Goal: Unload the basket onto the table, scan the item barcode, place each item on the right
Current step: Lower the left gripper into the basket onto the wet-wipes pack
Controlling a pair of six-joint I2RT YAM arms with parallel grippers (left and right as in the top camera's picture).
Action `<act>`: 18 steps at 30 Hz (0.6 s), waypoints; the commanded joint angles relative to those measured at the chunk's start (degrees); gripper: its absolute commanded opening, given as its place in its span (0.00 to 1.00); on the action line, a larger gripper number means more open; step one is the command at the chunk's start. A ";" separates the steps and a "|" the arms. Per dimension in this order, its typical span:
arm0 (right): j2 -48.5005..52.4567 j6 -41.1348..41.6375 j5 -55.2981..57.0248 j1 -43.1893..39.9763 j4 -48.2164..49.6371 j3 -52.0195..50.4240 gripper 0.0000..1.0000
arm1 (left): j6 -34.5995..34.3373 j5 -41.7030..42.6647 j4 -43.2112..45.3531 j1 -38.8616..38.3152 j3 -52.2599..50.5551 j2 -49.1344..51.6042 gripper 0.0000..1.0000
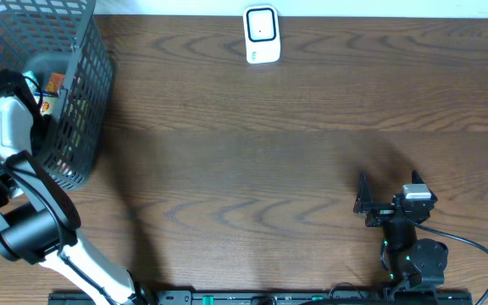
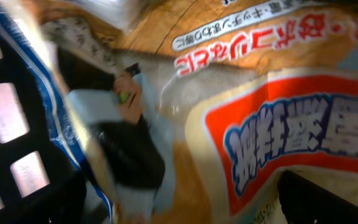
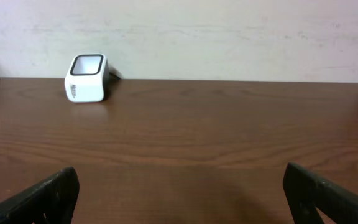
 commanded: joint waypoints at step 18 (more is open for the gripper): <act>-0.35 -0.50 0.04 -0.04 -0.33 -0.09 0.99 | 5.68 2.34 5.57 0.13 1.16 -0.83 0.07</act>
